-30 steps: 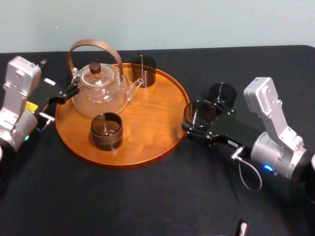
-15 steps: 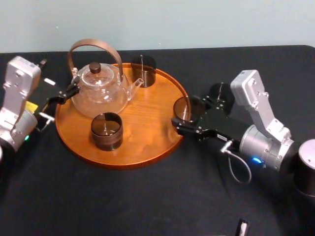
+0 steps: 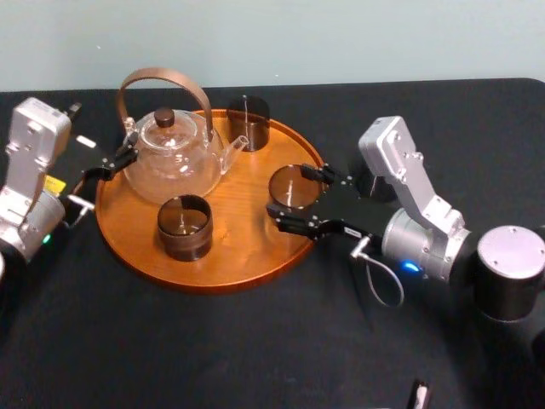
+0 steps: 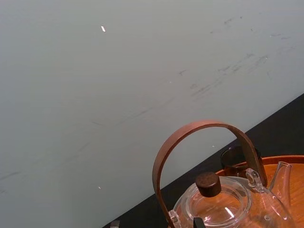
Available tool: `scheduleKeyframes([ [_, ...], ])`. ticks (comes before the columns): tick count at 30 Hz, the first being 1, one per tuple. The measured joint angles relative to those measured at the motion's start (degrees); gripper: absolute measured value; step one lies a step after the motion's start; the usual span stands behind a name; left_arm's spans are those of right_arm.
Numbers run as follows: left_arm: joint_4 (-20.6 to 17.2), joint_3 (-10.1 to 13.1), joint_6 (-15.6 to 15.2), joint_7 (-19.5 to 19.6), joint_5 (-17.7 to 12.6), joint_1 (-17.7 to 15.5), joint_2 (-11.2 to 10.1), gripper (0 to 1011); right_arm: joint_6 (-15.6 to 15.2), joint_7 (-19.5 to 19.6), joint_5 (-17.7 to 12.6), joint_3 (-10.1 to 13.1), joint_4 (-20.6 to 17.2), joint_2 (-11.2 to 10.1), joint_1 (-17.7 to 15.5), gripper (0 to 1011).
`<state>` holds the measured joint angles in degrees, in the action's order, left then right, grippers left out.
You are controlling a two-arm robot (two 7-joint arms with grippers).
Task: Pick up the glass from the table and place it on the tray.
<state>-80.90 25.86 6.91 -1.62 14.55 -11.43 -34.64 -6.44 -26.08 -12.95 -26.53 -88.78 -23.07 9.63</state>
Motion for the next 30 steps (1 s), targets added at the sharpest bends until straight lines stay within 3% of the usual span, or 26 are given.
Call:
scheduleKeyframes([
  [17,0.0,0.0,0.0,0.0,0.0,0.0,0.0,1001,1.0,-1.5,1.1,-3.9,5.4,3.3,4.3,905],
  [30,0.0,0.0,0.0,0.0,0.0,0.0,0.0,1001,1.6,-2.0,0.9,-4.9,8.2,4.3,5.2,905],
])
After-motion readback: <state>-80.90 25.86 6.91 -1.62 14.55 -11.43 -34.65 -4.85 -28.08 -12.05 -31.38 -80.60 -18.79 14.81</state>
